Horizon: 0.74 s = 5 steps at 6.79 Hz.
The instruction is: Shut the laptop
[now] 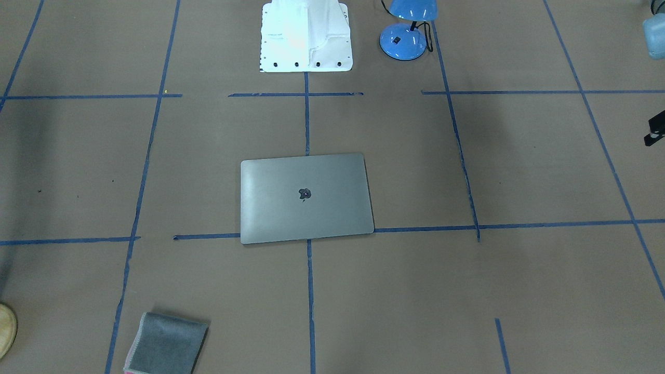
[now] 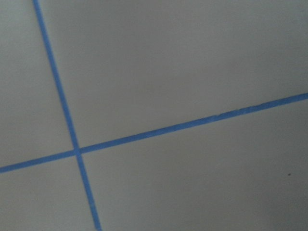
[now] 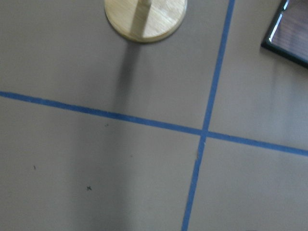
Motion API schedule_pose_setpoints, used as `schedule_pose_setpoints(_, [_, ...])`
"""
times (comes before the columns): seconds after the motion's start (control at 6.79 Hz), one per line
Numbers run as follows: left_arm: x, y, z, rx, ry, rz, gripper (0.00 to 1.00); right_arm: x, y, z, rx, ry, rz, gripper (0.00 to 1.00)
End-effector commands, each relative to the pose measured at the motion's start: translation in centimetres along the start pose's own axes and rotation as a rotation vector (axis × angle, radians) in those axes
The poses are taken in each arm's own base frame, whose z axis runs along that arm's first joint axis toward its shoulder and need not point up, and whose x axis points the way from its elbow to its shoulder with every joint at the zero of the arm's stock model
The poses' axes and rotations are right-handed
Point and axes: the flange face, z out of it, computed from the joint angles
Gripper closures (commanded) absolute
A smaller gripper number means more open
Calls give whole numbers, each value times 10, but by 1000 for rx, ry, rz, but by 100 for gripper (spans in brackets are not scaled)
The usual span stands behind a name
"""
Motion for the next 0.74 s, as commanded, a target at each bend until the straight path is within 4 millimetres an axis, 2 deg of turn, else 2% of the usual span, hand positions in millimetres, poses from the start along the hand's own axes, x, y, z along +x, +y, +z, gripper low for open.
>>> schedule_pose_setpoints(0.0, [-45, 48, -2, -56, 71, -121, 0, 33, 65, 17, -76, -37, 73, 1])
schedule_pose_setpoints(0.15, [-49, 70, 6, -76, 72, -141, 0, 31, 66, 17, -73, -39, 165, 1])
schedule_pose_setpoints(0.29, [-57, 84, 16, -99, 76, -165, 0, 28, 62, 12, -55, -34, 215, 0])
schedule_pose_setpoints(0.44, [-51, 86, 9, -79, 73, -146, 0, 28, 61, 12, -47, -34, 208, 0])
schedule_pose_setpoints(0.59, [-57, 88, 17, -97, 64, -161, 0, 28, 61, 12, -47, -34, 206, 0])
